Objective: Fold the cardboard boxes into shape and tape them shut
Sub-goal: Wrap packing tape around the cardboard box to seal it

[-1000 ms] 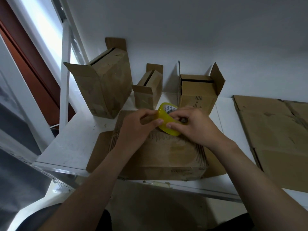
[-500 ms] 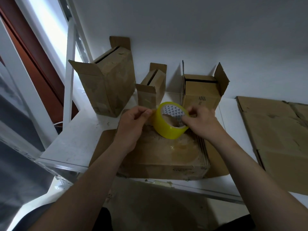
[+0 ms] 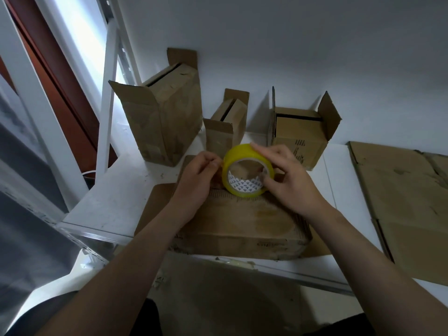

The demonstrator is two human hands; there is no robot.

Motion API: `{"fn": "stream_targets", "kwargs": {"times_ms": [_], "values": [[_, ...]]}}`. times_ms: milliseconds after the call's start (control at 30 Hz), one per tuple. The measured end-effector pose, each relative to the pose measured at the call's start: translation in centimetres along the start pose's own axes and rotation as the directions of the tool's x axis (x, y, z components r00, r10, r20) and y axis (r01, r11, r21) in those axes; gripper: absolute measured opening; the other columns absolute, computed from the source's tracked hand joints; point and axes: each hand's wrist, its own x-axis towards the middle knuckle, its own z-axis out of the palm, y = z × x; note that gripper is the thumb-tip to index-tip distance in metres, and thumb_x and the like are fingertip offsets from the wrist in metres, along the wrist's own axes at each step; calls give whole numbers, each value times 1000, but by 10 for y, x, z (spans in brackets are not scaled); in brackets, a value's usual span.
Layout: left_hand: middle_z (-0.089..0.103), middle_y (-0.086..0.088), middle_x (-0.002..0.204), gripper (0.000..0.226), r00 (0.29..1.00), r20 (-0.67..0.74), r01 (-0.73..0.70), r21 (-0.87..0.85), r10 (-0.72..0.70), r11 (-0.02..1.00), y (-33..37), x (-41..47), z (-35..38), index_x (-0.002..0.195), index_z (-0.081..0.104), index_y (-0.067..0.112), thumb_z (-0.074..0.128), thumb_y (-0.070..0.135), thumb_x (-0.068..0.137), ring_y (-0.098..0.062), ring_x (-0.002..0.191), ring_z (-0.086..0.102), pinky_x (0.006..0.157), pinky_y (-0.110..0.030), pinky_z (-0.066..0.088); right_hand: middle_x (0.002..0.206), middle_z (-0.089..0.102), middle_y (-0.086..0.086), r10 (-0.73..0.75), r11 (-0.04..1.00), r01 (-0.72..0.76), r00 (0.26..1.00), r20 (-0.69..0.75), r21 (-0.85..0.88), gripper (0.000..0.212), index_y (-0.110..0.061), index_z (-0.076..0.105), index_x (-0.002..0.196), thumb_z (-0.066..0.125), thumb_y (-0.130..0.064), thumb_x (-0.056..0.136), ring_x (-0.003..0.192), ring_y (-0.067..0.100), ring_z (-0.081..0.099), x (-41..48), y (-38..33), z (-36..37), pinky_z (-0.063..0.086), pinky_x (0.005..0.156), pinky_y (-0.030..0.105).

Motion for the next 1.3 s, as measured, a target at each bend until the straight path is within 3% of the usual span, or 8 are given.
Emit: {"fn": "stream_targets", "kwargs": {"times_ms": [267, 400, 500, 667, 833, 1067, 1200, 1300], "values": [[62, 1, 74, 10, 992, 44, 114, 87, -118, 990, -2, -5, -7, 103, 57, 24, 47, 25, 105, -9, 59, 58, 61, -30, 49, 130, 44, -3, -118, 986, 116, 993, -8, -124, 64, -36, 45, 148, 62, -3, 96, 124, 2, 42, -13, -1, 10, 44, 101, 22], [58, 13, 101, 13, 998, 57, -23, 295, 7, 955, -5, -4, -8, 112, 50, 32, 40, 25, 107, -3, 91, 58, 84, -33, 50, 127, 48, -2, -103, 986, 97, 994, -41, -137, 62, -35, 46, 149, 63, -6, 97, 123, -2, 42, -14, -5, 20, 36, 101, 13], [56, 18, 107, 25, 987, 119, -139, 310, 106, 941, 4, -3, -15, 113, 45, 35, 44, 12, 103, 5, 94, 58, 85, -29, 51, 127, 45, -2, -79, 983, 70, 996, -46, -170, 62, -38, 47, 148, 60, -5, 98, 119, 3, 43, -17, -7, 20, 44, 98, 20], [59, 8, 100, 41, 967, -41, -228, 310, 253, 923, 12, 2, -54, 114, 46, 39, 52, 3, 96, -2, 72, 57, 57, -15, 45, 129, 42, 4, -155, 859, 158, 987, 47, -487, 70, -51, 46, 143, 60, -5, 92, 112, 23, 42, -12, -31, 26, 40, 87, 32], [62, 4, 79, 33, 978, -99, -160, 214, 185, 964, 2, -7, -94, 99, 52, 34, 55, 1, 95, -1, 64, 62, 56, -15, 47, 127, 42, 3, -77, 769, 153, 986, 147, -620, 60, -56, 44, 137, 49, -18, 91, 112, 25, 38, 11, -60, 41, 50, 72, 40], [67, 6, 63, 19, 964, -261, -26, 113, 55, 993, -28, -21, -143, 93, 54, 27, 55, 10, 100, 2, 49, 54, 43, -11, 38, 135, 40, 2, -75, 807, 167, 980, 182, -566, 76, -55, 28, 149, 59, -12, 94, 120, 26, 43, 22, -67, 63, 55, 82, 48], [68, 0, 73, 19, 973, -229, 13, 163, 25, 986, -46, -22, -138, 91, 56, 22, 51, 8, 103, 0, 52, 56, 50, -13, 43, 136, 44, 4, -82, 817, 150, 986, 145, -556, 73, -54, 29, 148, 59, -15, 94, 121, 26, 45, 25, -69, 68, 55, 87, 50], [68, 0, 73, 17, 979, -200, -11, 157, 42, 988, -56, -17, -138, 94, 62, 25, 54, 13, 103, -17, 67, 61, 63, -26, 50, 137, 42, 6, -81, 784, 150, 987, 139, -602, 77, -56, 25, 146, 63, -17, 92, 122, 29, 43, 22, -74, 71, 56, 82, 51]]}}
